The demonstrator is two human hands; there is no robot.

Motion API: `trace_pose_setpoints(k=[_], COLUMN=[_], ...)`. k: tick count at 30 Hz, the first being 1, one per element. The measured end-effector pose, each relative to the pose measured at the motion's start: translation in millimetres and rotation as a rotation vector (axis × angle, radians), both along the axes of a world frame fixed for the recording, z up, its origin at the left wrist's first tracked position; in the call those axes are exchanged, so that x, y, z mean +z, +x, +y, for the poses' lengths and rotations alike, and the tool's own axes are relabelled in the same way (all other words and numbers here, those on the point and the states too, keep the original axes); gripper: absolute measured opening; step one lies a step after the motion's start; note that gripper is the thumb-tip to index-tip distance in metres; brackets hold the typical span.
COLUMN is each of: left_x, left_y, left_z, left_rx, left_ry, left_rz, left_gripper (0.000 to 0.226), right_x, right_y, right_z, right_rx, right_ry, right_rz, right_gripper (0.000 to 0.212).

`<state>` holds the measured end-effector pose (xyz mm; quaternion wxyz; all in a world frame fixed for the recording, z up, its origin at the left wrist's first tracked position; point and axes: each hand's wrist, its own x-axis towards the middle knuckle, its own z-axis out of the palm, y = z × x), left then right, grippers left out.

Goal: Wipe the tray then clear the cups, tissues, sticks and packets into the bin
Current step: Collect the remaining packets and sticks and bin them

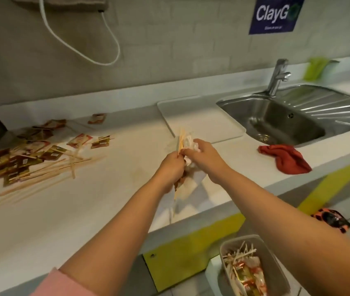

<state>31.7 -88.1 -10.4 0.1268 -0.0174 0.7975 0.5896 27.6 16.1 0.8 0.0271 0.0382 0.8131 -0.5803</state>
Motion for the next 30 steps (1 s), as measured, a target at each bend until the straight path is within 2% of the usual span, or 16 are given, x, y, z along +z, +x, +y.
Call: trace_pose_setpoints(k=[1,4,6,11,15,17,20,24,26,30], left_x=[-4,-14,-23,-54,-77,-93,-126,-170,-196,-236], left_y=[5,22,33,60,87,99,105,111,116,123], left_z=[18,63,91,155,191,206,221,225,223,217], left_rx=[-0.02,-0.086,-0.11,-0.191,-0.266,-0.293,-0.33,-0.39,-0.396,-0.34], left_ry=[0.001,0.011,0.015,-0.022,-0.028,-0.036,-0.092,-0.178,-0.205,-0.251], left_rz=[-0.019,-0.039,-0.043,-0.011,-0.007,-0.051,-0.156,-0.307,-0.44,-0.72], left_gripper=[0.034,0.03,0.028,0.029,0.028,0.026,0.03,0.03,0.022,0.023], right_x=[-2,-11,-20,-47,-81,-102,-132,-176,-198,-234], right_y=[7,27,39,72,102,116,131,136,139,146], right_z=[18,64,91,151,189,203,220,233,235,239], right_rx=[-0.024,-0.058,-0.092,-0.168,-0.184,-0.213,-0.229,-0.204,-0.176,-0.124], right_ry=[0.005,0.051,0.083,0.119,0.053,0.012,-0.008,0.107,0.2,0.256], right_rz=[-0.008,0.021,0.045,0.063,0.04,0.022,-0.059,-0.285,-0.414,-0.641], right_gripper=[0.074,0.022,0.009,0.022,0.006,0.011,0.019,0.009,0.018,0.028])
